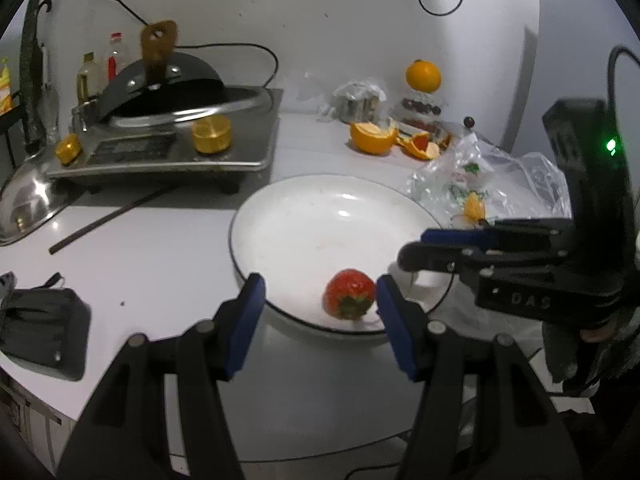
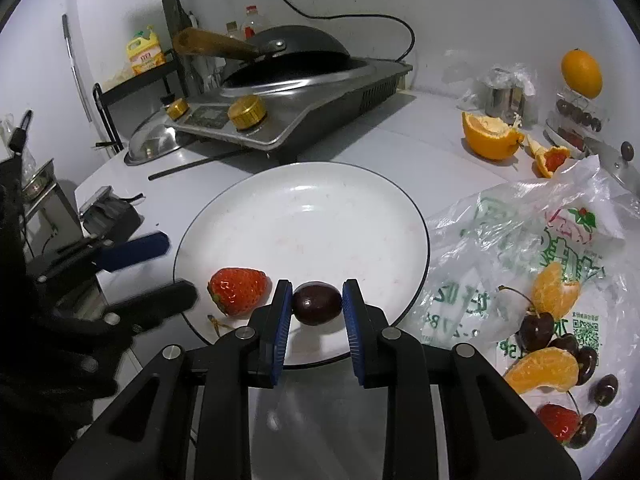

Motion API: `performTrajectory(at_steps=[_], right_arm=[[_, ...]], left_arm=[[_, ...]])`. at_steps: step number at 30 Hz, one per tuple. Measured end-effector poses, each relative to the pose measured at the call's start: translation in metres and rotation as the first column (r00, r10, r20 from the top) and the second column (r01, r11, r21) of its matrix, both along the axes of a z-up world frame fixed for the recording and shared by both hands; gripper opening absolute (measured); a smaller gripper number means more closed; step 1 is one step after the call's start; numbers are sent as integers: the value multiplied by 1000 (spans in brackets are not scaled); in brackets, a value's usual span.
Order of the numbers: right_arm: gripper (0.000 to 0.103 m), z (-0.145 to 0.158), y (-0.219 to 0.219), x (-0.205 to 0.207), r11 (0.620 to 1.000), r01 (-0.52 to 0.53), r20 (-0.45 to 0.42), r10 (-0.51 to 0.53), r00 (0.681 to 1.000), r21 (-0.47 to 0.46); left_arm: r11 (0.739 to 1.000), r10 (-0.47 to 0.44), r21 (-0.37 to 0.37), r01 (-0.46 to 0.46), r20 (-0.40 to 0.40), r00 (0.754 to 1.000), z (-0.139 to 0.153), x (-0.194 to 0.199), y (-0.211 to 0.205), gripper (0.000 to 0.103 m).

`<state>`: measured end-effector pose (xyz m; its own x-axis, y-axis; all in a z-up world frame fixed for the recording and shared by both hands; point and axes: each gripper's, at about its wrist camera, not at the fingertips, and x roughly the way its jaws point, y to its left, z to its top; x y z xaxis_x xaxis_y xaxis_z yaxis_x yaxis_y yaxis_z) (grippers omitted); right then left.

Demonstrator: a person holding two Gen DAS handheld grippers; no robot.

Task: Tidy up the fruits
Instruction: 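Open the left tool over the plate while the right tool releases the cherry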

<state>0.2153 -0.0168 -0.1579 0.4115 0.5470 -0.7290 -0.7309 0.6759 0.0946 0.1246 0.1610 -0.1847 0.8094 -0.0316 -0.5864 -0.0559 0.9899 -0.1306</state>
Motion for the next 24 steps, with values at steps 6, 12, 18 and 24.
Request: performTrajectory(at_steps=[6,12,18,24], right_arm=[[28,-3,0,1,1000,0,-9,0,1000,-6],[38,-1,-3,-1,1000,2,3,-2,1000,-2],[39,8,-14,-5,1000,6,22,-6,1000,20],[39,21,-33,-10,999,24,56,-26,998,39]], left_arm=[[1000,20,8,-20,3,1000,2,-4,3,59],[1000,21,14,-21,6,1000,5,-4,-3,59],[1000,14,25,-14,8,1000,9,-4,-11,59],[999,-10,41,9,18,1000,15,-3,-29,59]])
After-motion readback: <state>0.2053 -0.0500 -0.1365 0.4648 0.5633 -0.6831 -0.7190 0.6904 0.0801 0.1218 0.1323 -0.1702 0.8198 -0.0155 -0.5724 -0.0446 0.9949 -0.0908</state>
